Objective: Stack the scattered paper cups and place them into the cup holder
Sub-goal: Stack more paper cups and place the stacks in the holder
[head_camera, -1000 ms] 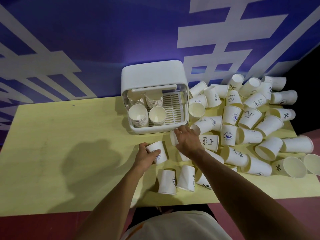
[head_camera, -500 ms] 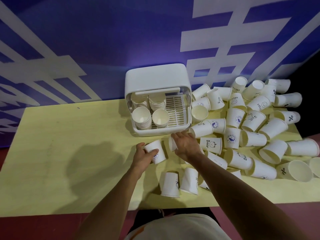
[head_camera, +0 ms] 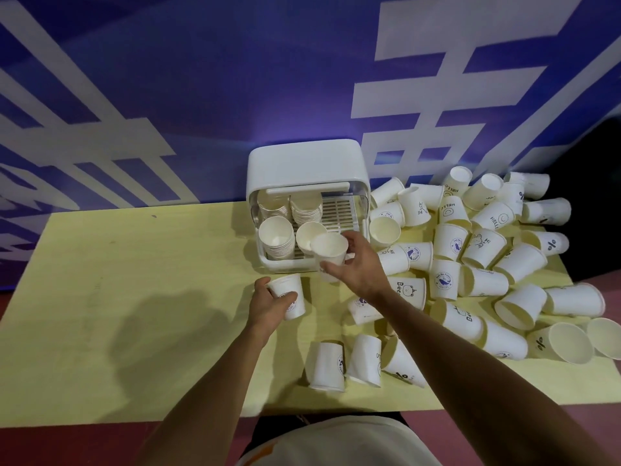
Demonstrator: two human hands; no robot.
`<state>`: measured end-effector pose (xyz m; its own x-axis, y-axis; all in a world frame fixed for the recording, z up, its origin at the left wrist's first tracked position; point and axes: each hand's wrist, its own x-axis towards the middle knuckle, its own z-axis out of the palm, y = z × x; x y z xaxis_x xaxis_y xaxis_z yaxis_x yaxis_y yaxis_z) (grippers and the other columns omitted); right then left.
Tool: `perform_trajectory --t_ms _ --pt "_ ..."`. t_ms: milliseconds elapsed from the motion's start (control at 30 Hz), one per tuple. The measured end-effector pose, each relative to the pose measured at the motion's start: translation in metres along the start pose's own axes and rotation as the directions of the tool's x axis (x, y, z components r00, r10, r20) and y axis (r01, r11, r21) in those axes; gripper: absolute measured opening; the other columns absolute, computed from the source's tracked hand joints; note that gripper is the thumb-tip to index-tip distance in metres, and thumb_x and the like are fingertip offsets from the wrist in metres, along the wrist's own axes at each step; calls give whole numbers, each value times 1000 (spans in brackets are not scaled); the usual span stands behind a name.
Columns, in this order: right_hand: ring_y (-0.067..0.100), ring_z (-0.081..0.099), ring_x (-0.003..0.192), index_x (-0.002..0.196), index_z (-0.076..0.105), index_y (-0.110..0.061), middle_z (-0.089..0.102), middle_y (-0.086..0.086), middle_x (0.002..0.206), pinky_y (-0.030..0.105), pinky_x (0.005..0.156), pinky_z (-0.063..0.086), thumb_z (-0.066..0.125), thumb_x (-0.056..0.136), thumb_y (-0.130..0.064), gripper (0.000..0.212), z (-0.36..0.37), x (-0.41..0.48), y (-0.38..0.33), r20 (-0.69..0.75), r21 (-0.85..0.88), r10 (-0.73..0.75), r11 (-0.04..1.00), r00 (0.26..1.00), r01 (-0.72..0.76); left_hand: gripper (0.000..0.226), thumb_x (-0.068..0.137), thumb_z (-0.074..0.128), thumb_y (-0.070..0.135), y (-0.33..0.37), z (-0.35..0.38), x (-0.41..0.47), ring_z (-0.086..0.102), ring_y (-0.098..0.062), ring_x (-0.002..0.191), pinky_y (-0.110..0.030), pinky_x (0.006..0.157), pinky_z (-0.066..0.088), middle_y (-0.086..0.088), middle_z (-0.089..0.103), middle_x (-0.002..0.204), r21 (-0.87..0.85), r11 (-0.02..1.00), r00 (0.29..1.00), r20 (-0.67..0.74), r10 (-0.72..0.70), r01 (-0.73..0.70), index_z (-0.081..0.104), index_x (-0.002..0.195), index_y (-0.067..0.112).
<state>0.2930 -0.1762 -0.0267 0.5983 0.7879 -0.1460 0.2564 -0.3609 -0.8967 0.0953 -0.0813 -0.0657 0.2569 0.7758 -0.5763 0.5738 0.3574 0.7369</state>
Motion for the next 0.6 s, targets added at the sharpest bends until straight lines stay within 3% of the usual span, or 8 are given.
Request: perform_trajectory --t_ms 167,400,600 --pt "3 57 108 130 48 -29 56 -14 121 37 90 56 84 69 -43 73 6 19 -31 -72 10 -46 999 996 47 83 61 76 35 3 -3 -1 67 -19 97 -35 81 56 -3 66 110 -11 1000 999 38 2 -2 42 135 19" --pt "8 58 110 128 45 -33 58 -17 120 44 90 55 80 68 -51 73 19 29 -44 -104 -13 -71 997 992 70 71 78 78 24 4 -16 3 66 -19 96 -37 84 56 -1 65 105 -8 1000 999 45 -12 12 40 137 21" --pt "10 56 110 132 42 -26 56 -13 120 33 91 51 82 76 -38 70 27 29 -46 -105 -51 -93 995 990 88 75 61 78 34 1 -27 1 67 -17 98 -41 89 57 0 67 110 -28 999 998 52 -30 32 48 128 19"
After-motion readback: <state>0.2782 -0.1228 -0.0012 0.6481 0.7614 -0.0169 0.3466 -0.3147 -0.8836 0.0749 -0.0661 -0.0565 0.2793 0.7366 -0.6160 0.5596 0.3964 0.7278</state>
